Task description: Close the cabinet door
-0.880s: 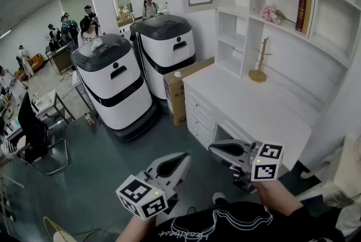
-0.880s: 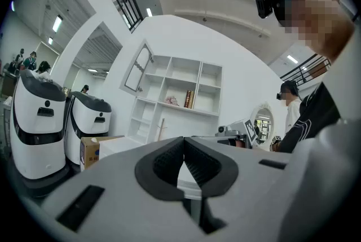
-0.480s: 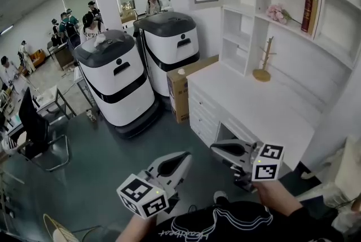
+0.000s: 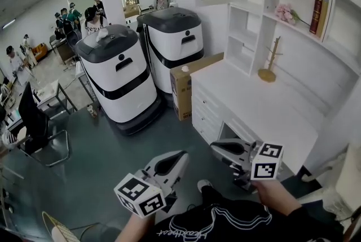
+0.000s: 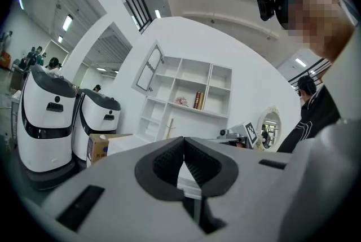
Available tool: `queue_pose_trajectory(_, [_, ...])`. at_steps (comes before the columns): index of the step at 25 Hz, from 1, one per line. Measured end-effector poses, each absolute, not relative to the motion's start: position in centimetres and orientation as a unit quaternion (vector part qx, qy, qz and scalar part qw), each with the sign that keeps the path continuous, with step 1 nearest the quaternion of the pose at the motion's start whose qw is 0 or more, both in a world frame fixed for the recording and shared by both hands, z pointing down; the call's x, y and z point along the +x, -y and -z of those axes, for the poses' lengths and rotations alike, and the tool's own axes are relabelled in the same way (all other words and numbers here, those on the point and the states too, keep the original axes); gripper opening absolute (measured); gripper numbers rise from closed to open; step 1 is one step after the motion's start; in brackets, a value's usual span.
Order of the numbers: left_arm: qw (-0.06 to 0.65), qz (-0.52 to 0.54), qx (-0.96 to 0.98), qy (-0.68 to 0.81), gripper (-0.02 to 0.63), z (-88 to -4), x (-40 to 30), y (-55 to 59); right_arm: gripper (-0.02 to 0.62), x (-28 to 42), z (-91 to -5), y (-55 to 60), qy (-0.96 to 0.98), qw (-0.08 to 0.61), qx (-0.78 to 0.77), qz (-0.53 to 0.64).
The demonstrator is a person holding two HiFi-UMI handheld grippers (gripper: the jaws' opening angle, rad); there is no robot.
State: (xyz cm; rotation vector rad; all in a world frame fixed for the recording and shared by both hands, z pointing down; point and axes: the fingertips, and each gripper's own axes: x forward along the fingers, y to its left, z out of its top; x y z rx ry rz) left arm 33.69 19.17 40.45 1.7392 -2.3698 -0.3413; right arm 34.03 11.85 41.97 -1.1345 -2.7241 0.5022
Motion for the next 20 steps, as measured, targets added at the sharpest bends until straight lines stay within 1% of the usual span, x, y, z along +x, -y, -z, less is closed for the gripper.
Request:
queue_pose_trajectory(6, [0.106,0.12,0.579,0.8,0.005,-42.1,30.1,-18.2,0.006,30.3,-43.7,-11.3,0.901,0.085,-0.385,-0.179])
queue_pose_trajectory(10, [0.115,0.121,0.575,0.801,0.005,-42.9,26.7,-16.9,0.006,26.5,-44.5,-9.9,0.898,0.089,-0.387,-0.187])
queue_pose_trajectory(15, [0.136,0.132,0.563,0.804,0.005,-44.5,19.9,-14.9,0.006,19.7,-45.8,-7.4,0.894,0.095,-0.387,-0.204])
queue_pose_trajectory(20, [0.145,0.131,0.56,0.805,0.004,-45.0,10.9,-11.5,0.006,10.8,-46.2,-3.9,0.893,0.092,-0.386,-0.212])
